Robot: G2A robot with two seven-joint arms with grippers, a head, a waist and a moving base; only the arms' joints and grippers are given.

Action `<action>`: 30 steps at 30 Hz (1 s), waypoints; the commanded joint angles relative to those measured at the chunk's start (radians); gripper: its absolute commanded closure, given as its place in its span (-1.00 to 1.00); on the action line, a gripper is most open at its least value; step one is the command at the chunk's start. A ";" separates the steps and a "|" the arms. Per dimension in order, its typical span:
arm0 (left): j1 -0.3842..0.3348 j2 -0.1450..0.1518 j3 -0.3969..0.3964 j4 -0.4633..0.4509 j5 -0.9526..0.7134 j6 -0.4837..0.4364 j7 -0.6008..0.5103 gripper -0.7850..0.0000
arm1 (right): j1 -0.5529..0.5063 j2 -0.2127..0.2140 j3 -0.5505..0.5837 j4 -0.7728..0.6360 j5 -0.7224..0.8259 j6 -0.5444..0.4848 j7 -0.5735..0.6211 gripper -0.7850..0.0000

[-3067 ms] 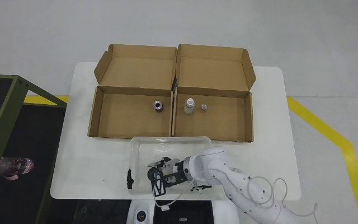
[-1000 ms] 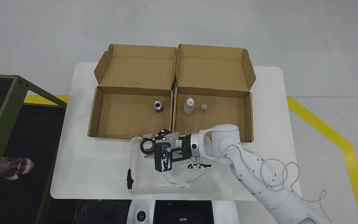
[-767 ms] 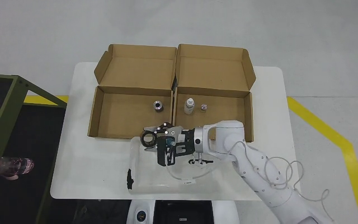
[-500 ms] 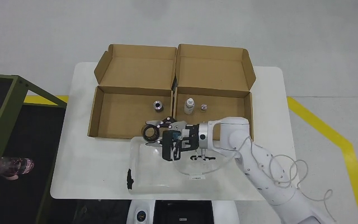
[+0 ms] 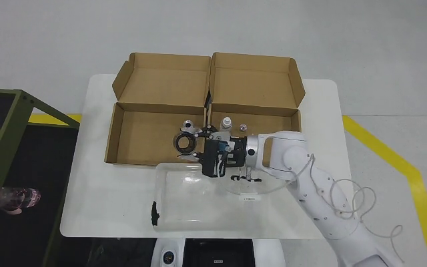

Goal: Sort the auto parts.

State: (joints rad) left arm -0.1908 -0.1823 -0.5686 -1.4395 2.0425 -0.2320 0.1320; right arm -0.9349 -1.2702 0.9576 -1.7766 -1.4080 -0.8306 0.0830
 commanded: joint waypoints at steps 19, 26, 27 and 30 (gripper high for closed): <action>0.000 0.000 0.000 0.000 0.000 0.000 0.000 -1.00 | 0.139 -0.050 -0.146 0.244 -0.001 0.083 0.033 1.00; 0.000 0.000 0.000 0.000 0.000 0.000 0.000 -1.00 | 0.186 -0.075 -0.199 0.342 0.029 0.091 0.061 1.00; 0.000 0.000 0.000 0.000 0.000 0.000 0.000 -1.00 | 0.193 -0.079 -0.206 0.357 0.031 0.094 0.065 1.00; 0.000 0.000 0.000 0.000 0.000 0.000 0.000 -1.00 | 0.208 -0.089 -0.226 0.403 0.034 0.105 0.075 1.00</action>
State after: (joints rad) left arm -0.1908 -0.1823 -0.5686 -1.4395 2.0425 -0.2320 0.1320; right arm -0.7319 -1.3566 0.7369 -1.3889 -1.3733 -0.7296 0.1540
